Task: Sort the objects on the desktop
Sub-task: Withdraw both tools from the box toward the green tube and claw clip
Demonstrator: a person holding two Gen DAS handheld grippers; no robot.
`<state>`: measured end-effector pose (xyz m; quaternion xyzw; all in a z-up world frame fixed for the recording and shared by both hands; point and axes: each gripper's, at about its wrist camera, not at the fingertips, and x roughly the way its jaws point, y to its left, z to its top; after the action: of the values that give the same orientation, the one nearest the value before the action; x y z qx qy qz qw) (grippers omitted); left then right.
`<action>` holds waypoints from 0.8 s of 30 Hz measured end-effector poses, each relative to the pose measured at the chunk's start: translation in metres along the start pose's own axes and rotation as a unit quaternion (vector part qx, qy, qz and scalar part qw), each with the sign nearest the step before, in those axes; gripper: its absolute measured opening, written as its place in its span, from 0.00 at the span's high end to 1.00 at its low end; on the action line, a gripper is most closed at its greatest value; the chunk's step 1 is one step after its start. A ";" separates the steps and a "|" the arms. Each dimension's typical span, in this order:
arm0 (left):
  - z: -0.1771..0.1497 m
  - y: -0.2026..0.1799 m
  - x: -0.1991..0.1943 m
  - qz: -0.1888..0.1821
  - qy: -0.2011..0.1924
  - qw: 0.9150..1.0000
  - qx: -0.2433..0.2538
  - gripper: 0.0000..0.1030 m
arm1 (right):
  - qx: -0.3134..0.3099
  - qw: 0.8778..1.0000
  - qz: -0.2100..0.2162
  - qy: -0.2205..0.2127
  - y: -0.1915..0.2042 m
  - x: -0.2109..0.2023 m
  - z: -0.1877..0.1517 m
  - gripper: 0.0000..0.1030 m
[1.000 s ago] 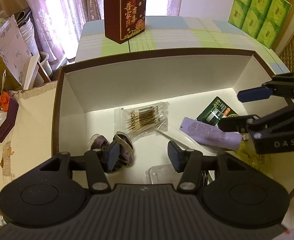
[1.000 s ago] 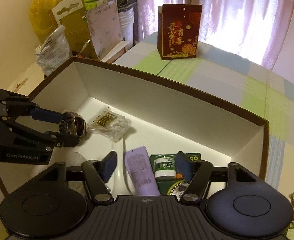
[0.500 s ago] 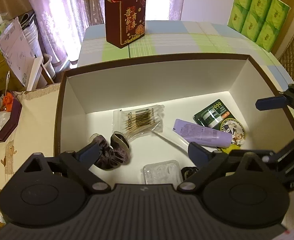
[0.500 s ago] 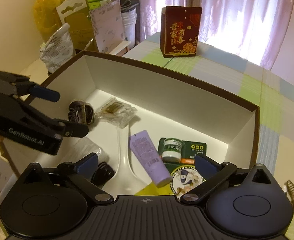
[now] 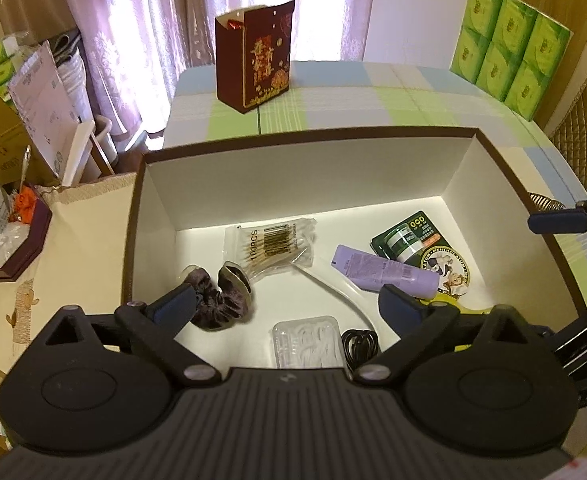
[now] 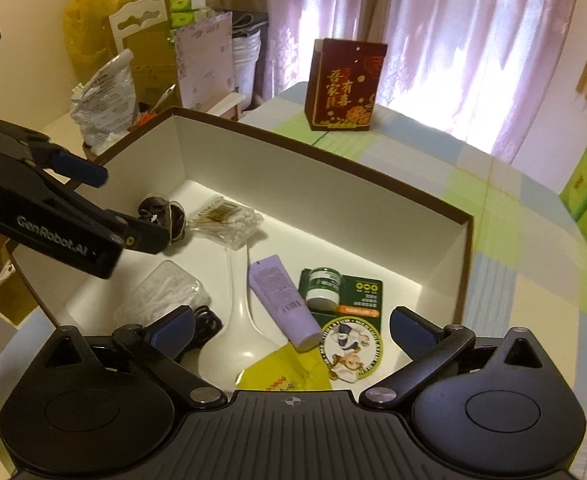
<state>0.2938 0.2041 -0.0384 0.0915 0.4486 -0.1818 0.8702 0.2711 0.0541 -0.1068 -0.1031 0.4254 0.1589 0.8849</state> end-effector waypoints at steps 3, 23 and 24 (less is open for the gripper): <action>-0.002 -0.004 -0.010 0.012 -0.008 1.000 0.001 0.03 | -0.006 1.000 -0.021 -0.006 0.004 -0.006 -0.004 0.02; -0.024 -0.022 -0.063 0.033 -0.035 0.999 -0.010 0.01 | 0.006 1.000 -0.016 -0.024 0.013 -0.039 -0.020 0.02; -0.025 -0.023 -0.066 0.033 -0.036 0.999 -0.010 0.01 | 0.007 1.000 -0.015 -0.025 0.013 -0.041 -0.021 0.02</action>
<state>0.2308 0.2063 0.0006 0.0904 0.4159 -0.1517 0.8921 0.2265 0.0516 -0.0880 -0.0991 0.4028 0.1449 0.8983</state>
